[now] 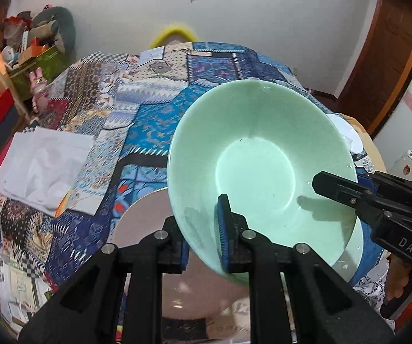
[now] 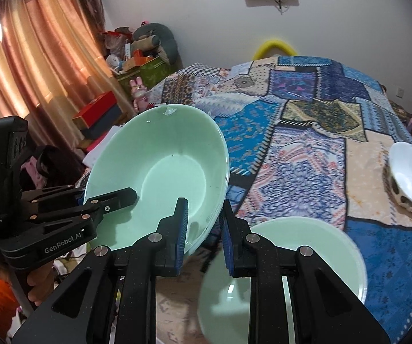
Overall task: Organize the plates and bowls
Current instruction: 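Lift the mint green bowl and carry it over the pale pink bowl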
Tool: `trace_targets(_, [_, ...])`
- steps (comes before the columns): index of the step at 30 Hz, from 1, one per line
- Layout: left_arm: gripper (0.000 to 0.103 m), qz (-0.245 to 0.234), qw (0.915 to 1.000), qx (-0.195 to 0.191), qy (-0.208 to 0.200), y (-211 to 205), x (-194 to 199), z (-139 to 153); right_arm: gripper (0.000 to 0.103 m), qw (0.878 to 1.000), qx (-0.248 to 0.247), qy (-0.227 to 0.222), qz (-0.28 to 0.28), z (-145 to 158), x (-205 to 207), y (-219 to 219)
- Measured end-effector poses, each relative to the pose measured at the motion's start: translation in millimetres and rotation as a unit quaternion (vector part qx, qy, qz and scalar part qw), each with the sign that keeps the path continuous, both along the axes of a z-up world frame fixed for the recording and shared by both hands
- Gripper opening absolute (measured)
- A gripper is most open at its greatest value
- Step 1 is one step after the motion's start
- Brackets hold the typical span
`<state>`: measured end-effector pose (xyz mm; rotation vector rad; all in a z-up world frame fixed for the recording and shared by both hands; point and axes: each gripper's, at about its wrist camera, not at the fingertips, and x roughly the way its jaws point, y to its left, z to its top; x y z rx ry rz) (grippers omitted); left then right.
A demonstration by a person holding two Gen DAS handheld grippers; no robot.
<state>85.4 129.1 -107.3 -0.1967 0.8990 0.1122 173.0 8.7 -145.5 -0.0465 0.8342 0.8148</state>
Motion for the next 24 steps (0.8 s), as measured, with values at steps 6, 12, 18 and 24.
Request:
trace_targets(6, [0.017,0.014,0.9999,-0.004,0.009,18.6,-15.8,-13.5,0.02,1.0,-0.009,0.008,0.016,-13.8,-8.2,19.6])
trace_targets(12, [0.017,0.027,0.9993,-0.016,0.022,36.1,-27.5,-30.7,0.02,0.999,-0.012,0.03,0.026,-29.9,-11.4,36.4])
trace_targets(18, [0.017,0.033,0.9985,-0.022,0.039,47.8,-30.0,-49.6,0.02,0.998,-0.016,0.054,0.028,-46.3,-11.5,45.0])
trace_targets(24, [0.017,0.035,0.9976,-0.03,0.051,54.1,-31.0,-65.3,0.02,0.997,-0.024,0.064,0.031,-56.0,-13.3,50.1])
